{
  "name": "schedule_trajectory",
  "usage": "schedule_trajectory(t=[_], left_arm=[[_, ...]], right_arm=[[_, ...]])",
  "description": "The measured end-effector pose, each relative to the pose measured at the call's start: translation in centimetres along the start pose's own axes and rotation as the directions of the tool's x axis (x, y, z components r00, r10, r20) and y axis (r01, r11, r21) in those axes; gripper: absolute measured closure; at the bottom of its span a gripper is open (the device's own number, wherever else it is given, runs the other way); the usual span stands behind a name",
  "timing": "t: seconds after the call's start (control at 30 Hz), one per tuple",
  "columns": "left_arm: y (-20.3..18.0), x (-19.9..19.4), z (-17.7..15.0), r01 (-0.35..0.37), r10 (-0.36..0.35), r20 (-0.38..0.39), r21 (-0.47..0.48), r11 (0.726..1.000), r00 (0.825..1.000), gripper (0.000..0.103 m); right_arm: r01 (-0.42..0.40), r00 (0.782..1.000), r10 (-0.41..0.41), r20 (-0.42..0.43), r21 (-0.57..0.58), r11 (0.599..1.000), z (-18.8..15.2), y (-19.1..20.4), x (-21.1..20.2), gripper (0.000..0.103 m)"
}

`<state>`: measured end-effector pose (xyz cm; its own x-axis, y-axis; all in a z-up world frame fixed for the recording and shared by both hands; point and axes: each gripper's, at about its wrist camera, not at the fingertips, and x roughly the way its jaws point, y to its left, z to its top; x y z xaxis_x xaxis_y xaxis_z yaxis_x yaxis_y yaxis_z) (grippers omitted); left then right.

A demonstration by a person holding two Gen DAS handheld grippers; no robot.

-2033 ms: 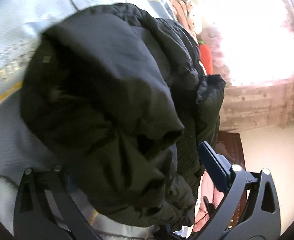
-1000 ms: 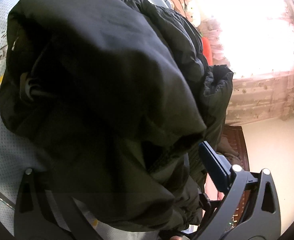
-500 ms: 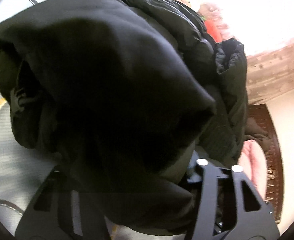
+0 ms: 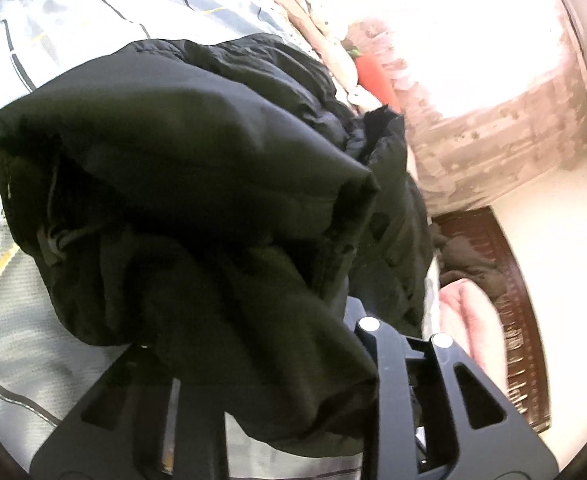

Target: Fold large clothes

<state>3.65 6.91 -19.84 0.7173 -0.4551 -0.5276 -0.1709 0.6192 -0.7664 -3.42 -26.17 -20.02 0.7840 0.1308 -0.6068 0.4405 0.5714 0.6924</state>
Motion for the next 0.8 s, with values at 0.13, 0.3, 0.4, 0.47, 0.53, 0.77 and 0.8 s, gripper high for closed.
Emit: schedule_trajectory(t=[0.13, 0.3, 0.4, 0.47, 0.53, 0.77, 0.8], left_arm=[[-0.8, -1.0, 1.4, 0.049, -0.048, 0.028, -0.031, 0.998, 0.998, 0.077], [-4.8, -0.5, 4.3, 0.127, -0.123, 0.093, -0.046, 0.991, 0.988, 0.077], [-6.6, 0.5, 6.2, 0.163, -0.153, 0.108, -0.092, 0.982, 0.982, 0.077], [-7.6, 1.6, 7.5, 0.184, -0.172, 0.095, -0.138, 0.973, 0.980, 0.077], [-9.0, 3.0, 8.9, 0.137, -0.131, 0.047, -0.157, 0.978, 0.990, 0.077], [-13.6, 9.0, 16.5, 0.027, -0.042, -0.075, -0.185, 0.982, 0.996, 0.074], [-14.3, 10.3, 17.8, 0.004, -0.018, -0.079, -0.180, 0.984, 0.997, 0.073]], right_arm=[[-0.013, 0.999, 0.014, 0.035, -0.018, 1.000, 2.0, 2.5, 0.0, 0.074], [-0.039, 0.990, 0.043, 0.132, -0.033, 0.999, 5.0, 7.1, -0.2, 0.074], [-0.051, 0.990, 0.056, 0.132, -0.038, 0.998, 7.1, 9.0, 0.5, 0.074], [-0.043, 0.991, 0.048, 0.125, -0.043, 0.998, 8.7, 10.0, 1.3, 0.074], [-0.035, 0.992, 0.040, 0.118, -0.042, 0.999, 10.2, 10.9, 2.5, 0.074], [-0.020, 0.996, 0.034, 0.085, -0.158, 0.987, 16.2, 16.4, 8.5, 0.074], [-0.010, 0.997, 0.025, 0.077, -0.183, 0.983, 17.3, 17.6, 10.1, 0.074]])
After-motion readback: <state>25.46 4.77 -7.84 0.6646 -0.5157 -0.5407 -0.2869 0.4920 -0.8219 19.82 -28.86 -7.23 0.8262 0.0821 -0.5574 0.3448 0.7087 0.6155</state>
